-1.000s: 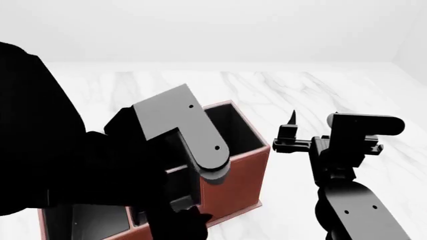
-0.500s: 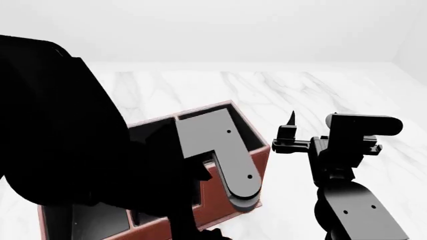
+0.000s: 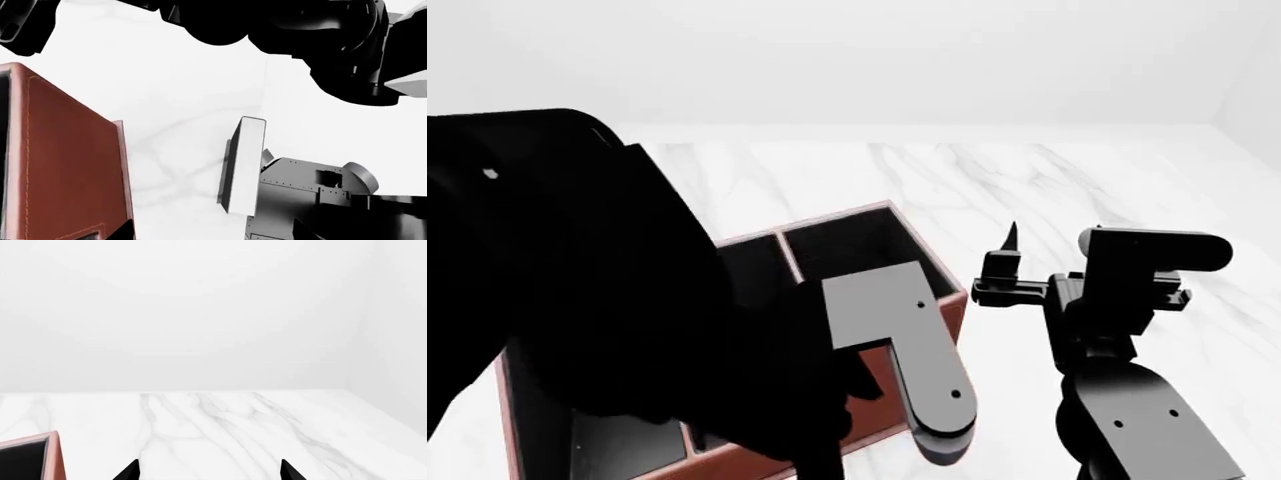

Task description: Pick up the book and place it in the left compartment of the caddy.

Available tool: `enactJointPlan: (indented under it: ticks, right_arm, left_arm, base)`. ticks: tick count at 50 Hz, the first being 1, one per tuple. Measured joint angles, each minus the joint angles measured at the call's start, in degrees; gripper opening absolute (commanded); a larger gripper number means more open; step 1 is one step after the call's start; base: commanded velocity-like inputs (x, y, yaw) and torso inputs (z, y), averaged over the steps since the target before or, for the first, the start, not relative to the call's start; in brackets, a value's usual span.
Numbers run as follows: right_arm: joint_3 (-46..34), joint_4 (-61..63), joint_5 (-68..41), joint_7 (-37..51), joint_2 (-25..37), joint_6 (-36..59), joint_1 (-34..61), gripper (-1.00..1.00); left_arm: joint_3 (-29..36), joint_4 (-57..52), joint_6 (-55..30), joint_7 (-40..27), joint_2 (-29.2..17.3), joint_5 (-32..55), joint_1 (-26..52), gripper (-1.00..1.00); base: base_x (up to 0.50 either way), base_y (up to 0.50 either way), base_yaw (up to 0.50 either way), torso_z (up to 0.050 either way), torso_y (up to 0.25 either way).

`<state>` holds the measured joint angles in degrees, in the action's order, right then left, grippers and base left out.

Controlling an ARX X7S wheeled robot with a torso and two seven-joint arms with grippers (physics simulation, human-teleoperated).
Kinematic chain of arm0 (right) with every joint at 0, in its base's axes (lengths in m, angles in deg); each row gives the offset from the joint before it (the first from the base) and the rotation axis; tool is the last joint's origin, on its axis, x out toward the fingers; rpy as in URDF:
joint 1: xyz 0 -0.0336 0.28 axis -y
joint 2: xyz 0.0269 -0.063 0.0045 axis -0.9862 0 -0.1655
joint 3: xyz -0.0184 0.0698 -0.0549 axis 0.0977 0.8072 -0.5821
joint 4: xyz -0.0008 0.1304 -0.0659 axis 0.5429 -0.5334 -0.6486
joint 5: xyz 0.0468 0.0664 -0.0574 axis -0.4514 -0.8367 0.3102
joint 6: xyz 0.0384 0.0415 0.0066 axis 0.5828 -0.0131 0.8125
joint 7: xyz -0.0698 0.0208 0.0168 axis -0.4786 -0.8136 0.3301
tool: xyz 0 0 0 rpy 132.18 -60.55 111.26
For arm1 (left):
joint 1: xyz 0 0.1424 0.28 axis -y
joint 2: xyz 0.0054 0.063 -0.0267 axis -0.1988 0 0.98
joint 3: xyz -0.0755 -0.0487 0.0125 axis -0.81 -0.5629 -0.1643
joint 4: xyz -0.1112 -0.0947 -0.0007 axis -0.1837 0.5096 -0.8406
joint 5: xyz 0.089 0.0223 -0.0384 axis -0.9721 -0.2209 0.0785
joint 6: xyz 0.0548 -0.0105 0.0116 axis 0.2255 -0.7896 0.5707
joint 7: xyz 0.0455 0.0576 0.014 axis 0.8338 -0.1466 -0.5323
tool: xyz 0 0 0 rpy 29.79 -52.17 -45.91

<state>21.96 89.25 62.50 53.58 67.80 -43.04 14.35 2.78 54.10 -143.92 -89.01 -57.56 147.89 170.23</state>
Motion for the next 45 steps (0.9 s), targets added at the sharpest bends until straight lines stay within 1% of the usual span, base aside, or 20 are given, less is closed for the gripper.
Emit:
enactJointPlan:
  ticks: [13, 20, 38, 45]
  right_arm:
    - [-0.09, -0.40, -0.28, 0.21, 0.21, -0.42, -0.12, 1.00]
    - [-0.16, -0.86, -0.41, 0.33, 0.30, -0.58, 0.07, 1.00]
    - [-0.41, -1.82, -0.72, 0.69, 0.59, -0.50, 0.92, 1.00]
    - [-0.54, -1.95, -0.84, 0.79, 0.66, -0.75, 0.81, 1.00]
  left_arm:
    - [-0.07, -1.30, 0.33, 12.31, 1.42, -12.13, -3.63, 1.00]
    - [0.71, -2.42, 1.24, 17.11, 2.18, -16.33, -5.32, 1.00]
    - [3.91, -4.96, 3.95, 20.97, 3.22, -19.01, -7.90, 1.00]
    - [4.69, -5.14, 4.67, 23.06, 3.29, -21.27, -8.93, 1.00]
  base:
    - [0.00, 0.00, 0.00, 0.000, 0.000]
    - [0.00, 0.00, 0.00, 0.000, 0.000]
    - [0.00, 0.00, 0.00, 0.000, 0.000]
    - [0.00, 0.00, 0.00, 0.000, 0.000]
